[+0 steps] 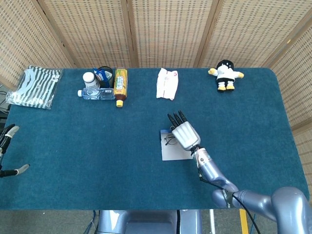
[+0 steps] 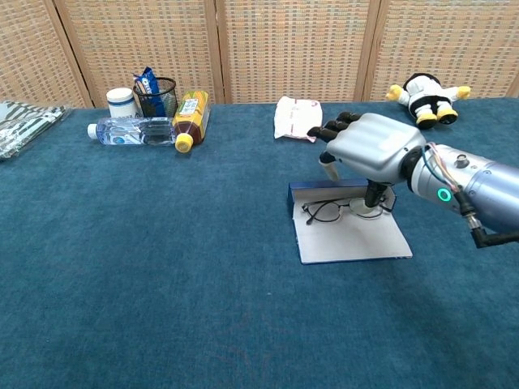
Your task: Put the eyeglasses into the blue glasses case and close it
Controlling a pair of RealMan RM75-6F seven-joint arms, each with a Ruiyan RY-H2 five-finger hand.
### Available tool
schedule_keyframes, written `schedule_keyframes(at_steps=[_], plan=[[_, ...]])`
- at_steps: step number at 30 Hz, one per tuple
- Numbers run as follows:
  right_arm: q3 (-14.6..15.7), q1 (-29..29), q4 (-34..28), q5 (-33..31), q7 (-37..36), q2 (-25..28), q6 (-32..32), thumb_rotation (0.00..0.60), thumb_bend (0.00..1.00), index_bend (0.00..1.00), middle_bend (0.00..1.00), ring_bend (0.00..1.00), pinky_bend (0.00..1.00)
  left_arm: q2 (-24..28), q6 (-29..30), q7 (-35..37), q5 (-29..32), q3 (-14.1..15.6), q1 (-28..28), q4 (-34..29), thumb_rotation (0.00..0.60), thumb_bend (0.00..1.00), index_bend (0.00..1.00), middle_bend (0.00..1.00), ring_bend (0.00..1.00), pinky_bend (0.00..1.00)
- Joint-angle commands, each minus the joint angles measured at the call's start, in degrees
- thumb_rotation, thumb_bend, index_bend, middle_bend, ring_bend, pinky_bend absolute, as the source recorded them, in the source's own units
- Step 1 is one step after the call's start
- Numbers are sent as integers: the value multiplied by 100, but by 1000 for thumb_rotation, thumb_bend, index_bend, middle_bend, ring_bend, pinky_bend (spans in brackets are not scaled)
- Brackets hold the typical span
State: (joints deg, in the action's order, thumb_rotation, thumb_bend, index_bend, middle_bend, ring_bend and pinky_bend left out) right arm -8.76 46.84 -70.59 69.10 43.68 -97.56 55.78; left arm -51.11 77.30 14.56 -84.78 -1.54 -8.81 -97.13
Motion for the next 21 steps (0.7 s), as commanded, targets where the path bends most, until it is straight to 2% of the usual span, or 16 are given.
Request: schedule_keyframes(at_steps=[1, 6, 10, 15, 21], plan=[[66, -104, -351, 177, -38, 210, 223, 600, 182, 408, 0, 0, 0, 6, 20, 13, -13, 0, 7, -3, 600, 0, 0, 0, 0, 0], [335, -386, -1191, 628, -189, 703, 646, 600, 197, 408, 0, 0, 0, 23, 90, 43, -72, 13, 37, -10, 600, 0, 0, 0, 0, 0], [605, -584, -1486, 863, -238, 915, 786, 600, 202, 408, 0, 0, 0, 31, 156, 58, -124, 24, 64, -16, 600, 0, 0, 0, 0, 0], [797, -772, -1386, 939, -299, 821, 822, 600, 205, 408, 0, 0, 0, 46, 245, 73, -199, 43, 101, -33, 600, 0, 0, 0, 0, 0], [820, -904, -1065, 971, -372, 508, 880, 600, 208, 408, 0, 0, 0, 53, 300, 81, -253, 58, 123, -40, 600, 0, 0, 0, 0, 0]])
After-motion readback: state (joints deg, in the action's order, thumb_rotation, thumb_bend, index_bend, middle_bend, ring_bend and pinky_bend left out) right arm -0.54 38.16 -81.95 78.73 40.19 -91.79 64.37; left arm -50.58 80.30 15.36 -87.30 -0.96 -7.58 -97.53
